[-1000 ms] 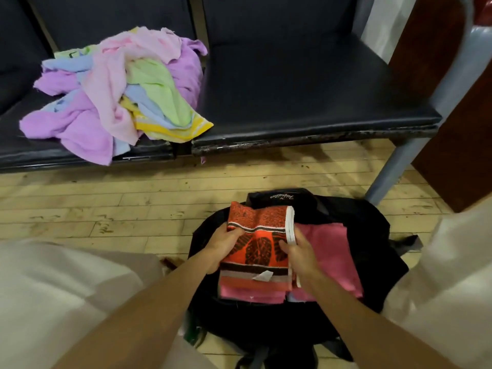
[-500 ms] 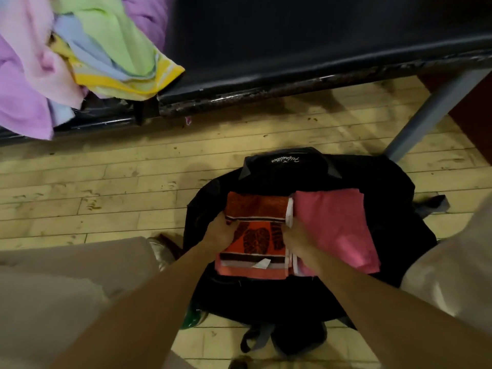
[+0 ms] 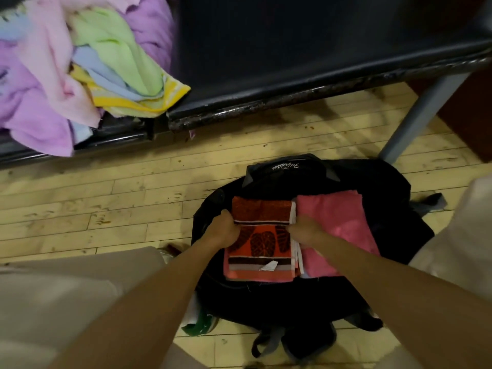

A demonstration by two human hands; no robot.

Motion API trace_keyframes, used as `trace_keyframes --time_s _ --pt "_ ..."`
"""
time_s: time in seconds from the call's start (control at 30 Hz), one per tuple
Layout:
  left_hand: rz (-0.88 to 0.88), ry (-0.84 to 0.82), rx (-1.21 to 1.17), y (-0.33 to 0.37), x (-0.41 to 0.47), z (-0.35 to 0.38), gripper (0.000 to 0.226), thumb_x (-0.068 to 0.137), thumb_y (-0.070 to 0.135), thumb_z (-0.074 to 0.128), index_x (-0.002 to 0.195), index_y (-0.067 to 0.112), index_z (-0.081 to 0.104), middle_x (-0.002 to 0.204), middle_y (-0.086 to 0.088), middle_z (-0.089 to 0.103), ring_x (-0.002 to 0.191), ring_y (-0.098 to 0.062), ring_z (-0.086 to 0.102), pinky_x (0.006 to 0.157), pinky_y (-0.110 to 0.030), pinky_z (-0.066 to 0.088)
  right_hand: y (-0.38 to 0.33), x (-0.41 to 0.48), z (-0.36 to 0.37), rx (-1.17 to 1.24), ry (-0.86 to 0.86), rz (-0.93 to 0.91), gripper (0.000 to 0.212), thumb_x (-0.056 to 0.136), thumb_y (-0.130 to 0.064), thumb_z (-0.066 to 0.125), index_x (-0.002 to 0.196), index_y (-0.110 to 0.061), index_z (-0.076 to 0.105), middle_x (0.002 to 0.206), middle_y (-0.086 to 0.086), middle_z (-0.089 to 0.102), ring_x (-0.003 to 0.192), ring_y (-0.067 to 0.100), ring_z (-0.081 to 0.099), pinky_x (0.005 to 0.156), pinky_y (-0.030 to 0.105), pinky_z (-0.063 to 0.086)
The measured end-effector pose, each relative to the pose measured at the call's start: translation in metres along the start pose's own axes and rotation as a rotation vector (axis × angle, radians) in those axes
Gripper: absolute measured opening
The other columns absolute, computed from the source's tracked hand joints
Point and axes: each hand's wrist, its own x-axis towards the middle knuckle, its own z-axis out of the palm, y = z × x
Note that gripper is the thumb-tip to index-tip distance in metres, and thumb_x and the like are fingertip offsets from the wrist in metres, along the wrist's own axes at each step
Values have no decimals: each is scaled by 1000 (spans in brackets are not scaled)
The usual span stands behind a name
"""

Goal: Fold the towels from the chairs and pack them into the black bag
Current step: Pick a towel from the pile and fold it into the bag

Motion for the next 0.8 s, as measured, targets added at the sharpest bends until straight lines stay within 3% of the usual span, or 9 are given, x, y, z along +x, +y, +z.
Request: trace_keyframes --time_s 0.17,0.23,0.33,0.43,0.53,0.63,0.73,0.8 --pt "126 -15 123 30 -28 -59 43 95 25 52 133 7 42 124 -14 58 109 -27 57 84 -30 45 -39 -37 -28 -24 51 -100 18 91 -11 54 104 -2 64 103 16 66 99 31 66 86 43 57" --pt "220 -19 117 46 -47 -90 40 97 24 51 133 10 42 119 -8 59 101 -22 58 81 -28 45 -64 -57 -41 4 45 -156 18 93 -11 55 106 -3 64 99 14 63 96 27 66 77 37 57" --pt "337 86 46 59 -73 -137 32 95 19 53 126 11 47 106 -4 59 91 -19 58 67 -24 43 -103 -89 -54 37 2 -266 18 96 -12 52 109 -5 62 104 13 61 90 22 63 66 28 54" --pt "427 189 -63 63 -92 -178 27 93 12 54 120 9 51 91 -1 60 87 -23 63 75 -31 50 -143 -112 -62 16 -13 -433 14 98 -15 51 106 -10 61 115 9 61 96 22 66 77 31 57" --pt "509 286 -165 63 -105 -208 20 94 8 53 113 11 55 84 -2 58 81 -23 62 68 -22 50 -188 -132 -61 -22 -5 -579 16 97 -13 51 92 -18 65 110 3 63 93 18 69 73 28 59" --pt "538 431 -106 52 -110 -230 21 92 9 55 110 19 57 89 6 60 87 -26 64 67 -25 46 -227 -144 -57 -21 15 -693 17 95 -8 51 93 -16 67 101 4 64 90 18 68 72 31 59" --pt "597 521 112 41 -116 -245 35 92 12 56 127 12 51 107 -1 57 89 -20 60 82 -29 48 -261 -147 -49 11 13 -771 15 95 -7 54 103 -10 66 97 5 65 86 16 65 71 30 58" --pt "614 545 115 35 -120 -252 39 93 16 55 131 11 48 110 1 53 91 -18 58 85 -31 47 -280 -143 -43 38 56 -812 14 94 -8 56 103 -10 66 94 7 66 85 16 64 71 31 58"
